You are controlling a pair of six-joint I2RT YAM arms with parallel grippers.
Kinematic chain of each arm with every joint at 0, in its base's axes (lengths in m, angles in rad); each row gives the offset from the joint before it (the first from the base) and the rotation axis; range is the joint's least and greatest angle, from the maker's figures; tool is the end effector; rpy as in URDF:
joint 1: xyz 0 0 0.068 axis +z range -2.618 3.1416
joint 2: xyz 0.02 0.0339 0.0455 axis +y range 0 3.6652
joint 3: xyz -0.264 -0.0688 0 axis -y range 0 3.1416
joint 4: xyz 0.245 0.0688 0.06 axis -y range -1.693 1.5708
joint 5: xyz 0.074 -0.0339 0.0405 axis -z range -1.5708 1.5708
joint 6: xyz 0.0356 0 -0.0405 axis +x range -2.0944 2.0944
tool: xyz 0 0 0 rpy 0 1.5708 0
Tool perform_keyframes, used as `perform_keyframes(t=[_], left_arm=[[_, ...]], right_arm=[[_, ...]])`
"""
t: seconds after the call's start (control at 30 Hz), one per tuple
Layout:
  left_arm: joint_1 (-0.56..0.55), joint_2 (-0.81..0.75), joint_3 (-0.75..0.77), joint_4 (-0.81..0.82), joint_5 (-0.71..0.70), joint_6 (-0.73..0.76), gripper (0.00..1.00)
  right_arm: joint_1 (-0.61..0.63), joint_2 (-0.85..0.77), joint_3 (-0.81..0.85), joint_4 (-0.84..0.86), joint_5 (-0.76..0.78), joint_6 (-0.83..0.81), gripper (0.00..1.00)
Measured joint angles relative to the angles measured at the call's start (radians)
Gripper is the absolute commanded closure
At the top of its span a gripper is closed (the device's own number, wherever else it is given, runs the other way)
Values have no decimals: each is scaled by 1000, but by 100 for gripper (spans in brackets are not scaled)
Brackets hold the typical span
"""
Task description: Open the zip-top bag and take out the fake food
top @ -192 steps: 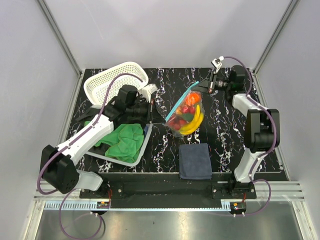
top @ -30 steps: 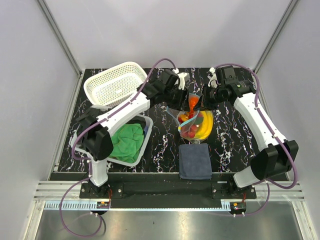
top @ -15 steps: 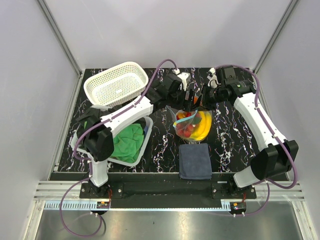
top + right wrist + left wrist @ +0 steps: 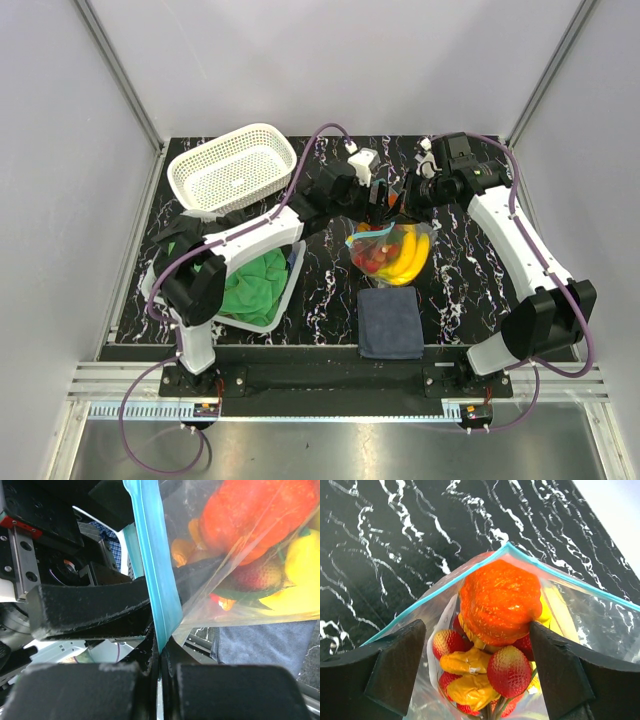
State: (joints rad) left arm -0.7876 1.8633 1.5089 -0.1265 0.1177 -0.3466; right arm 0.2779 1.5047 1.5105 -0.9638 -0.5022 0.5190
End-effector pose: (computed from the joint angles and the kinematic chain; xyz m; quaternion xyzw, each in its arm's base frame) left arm 0.3101 -0.3174 0.2870 0.2165 0.8263 -0.3204 0.4095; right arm 0.2912 0.1009 0.3523 0.0367 0.9258 0.3317 0.1774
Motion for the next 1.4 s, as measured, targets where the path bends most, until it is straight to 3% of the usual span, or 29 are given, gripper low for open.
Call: perform_keyframes(t=[0.13,0.3,0.47,0.77,0.87,0.9,1.0,1.07,1.13,1.4], left_arm=[[6,-17,-49,84,31,19,9],[16,-18,-65,135,103,44,16],[22,13,-41,148,171,50,36],[21,106,76,63,225,83,34],[18,126,92,43,258,86,47],[17,129,93,39,267,86,58],[9,130,100,21,283,90,73],[6,130,109,3,281,92,80],[8,130,122,-18,282,96,96],[19,130,234,-192,251,121,100]], right_arm=[[-3,0,-3,0,-24,9,100],[-4,0,-10,0,-49,21,100],[-6,0,-14,2,-45,25,100],[-10,-2,-19,29,-61,36,100],[-10,-2,-19,40,-68,40,100],[-10,-2,-20,42,-68,40,100],[-10,-2,-24,56,-73,45,100],[-10,-4,-27,58,-84,47,100],[-10,-10,-34,63,-86,47,100],[-10,-40,-72,89,-85,29,100]])
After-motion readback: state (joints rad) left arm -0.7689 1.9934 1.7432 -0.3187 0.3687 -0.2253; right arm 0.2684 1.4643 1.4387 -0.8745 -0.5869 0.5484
